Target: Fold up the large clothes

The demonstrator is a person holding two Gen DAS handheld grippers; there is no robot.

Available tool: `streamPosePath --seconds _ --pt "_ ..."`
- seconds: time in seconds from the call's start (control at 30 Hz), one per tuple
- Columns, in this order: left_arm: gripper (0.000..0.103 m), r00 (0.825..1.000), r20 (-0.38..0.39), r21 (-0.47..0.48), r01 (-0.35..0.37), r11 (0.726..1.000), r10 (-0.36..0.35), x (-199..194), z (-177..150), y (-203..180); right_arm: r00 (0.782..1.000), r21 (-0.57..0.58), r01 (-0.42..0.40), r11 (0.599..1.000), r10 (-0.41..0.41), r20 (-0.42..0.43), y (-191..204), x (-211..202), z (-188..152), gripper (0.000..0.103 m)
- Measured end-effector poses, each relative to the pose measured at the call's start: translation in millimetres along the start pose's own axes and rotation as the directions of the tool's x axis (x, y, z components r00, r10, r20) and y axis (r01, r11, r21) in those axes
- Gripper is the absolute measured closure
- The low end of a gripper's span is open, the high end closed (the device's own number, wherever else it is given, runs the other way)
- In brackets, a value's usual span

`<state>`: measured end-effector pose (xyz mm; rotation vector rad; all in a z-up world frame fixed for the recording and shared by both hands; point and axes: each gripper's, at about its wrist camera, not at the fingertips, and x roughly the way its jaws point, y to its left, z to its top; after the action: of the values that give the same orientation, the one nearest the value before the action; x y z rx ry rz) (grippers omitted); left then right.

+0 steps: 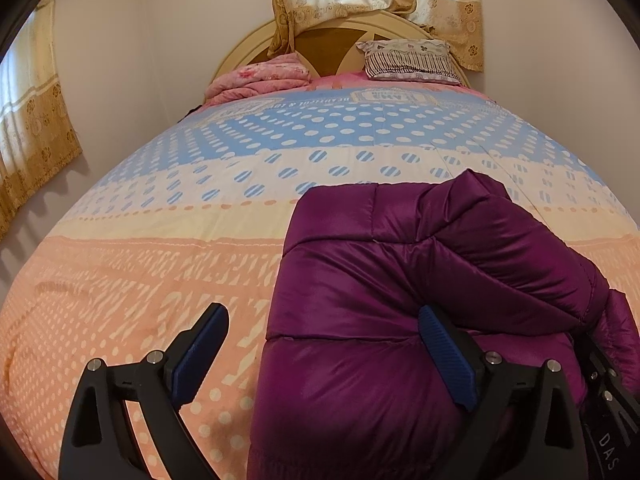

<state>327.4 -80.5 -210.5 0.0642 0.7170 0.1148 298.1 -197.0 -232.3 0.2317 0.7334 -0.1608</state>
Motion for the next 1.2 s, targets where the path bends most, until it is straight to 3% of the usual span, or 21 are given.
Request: streamPosePath --seconds 0.6,1.2 --pt "0.006 0.999 -0.035 0.0 0.005 1.0 -0.005 8.1 -0.7 -1.2 1.0 -0.015 0.012 1.0 -0.013 -0.026 2.8 9.5 -1.9 0.048" --pt "0.004 0.996 -0.094 -0.005 0.002 1.0 -0.003 23.8 0.7 -2.5 0.994 -0.038 0.023 0.999 -0.027 -0.104 3.8 29.0 1.5 0.044"
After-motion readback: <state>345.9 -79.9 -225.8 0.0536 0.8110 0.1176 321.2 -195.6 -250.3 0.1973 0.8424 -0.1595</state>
